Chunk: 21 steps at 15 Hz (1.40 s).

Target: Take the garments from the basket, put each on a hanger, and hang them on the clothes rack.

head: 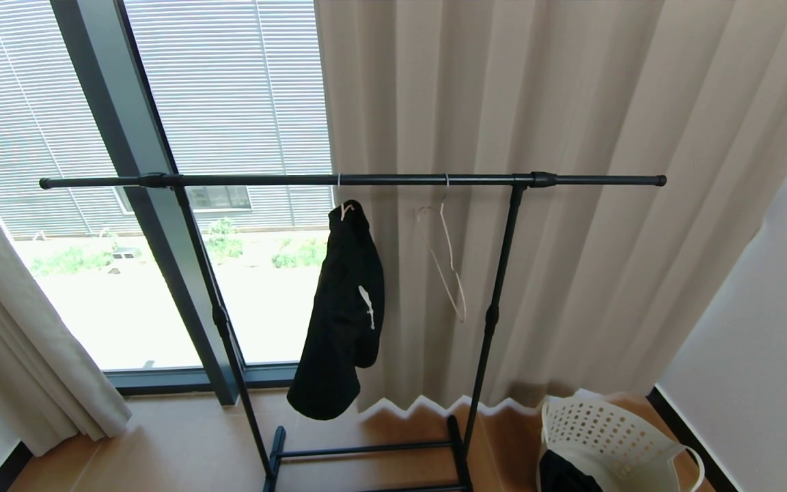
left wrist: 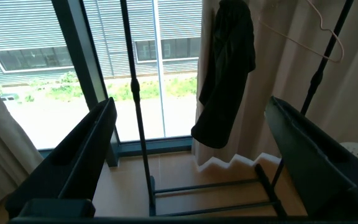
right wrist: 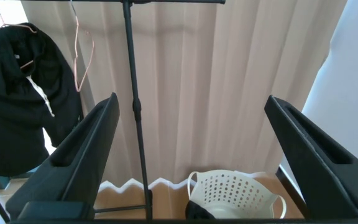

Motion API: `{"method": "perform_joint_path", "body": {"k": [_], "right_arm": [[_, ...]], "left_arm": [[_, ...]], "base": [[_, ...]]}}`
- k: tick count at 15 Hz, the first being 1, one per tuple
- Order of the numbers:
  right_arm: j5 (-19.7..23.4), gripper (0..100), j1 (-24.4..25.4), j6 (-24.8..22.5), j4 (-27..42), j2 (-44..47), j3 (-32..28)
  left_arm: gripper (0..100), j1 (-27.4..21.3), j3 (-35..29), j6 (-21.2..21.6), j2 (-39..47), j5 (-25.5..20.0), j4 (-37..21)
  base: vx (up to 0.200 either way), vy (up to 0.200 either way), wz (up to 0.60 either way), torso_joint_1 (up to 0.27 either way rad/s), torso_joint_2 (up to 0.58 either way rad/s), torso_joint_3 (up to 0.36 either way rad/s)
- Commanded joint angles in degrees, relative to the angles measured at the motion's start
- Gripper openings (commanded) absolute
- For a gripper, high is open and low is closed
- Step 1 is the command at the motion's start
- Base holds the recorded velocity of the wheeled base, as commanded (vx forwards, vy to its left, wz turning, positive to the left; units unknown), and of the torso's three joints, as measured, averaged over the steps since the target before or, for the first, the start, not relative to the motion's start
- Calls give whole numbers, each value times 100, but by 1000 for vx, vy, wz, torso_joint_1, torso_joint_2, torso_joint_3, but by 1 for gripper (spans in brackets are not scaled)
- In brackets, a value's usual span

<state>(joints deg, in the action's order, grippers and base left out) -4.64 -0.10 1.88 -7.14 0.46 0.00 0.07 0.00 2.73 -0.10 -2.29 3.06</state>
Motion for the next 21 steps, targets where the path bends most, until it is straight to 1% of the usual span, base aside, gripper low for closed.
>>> {"method": "perform_joint_path", "body": {"k": [1,7,21], "right_arm": [[-1,100,1,-30,-6,15,0],[7,100,19,-38,-6,15,0],[7,100,10,-12,2,15,0]], "left_arm": [[100,1,0,-9,10,-8,2],[100,19,0,26,10,-52,2],[100,28,0,-9,10,-43,2]], "base": [[0,0,0,0,0,0],[0,0,0,-17,43,21],[0,0,0,-150,349,191]]}}
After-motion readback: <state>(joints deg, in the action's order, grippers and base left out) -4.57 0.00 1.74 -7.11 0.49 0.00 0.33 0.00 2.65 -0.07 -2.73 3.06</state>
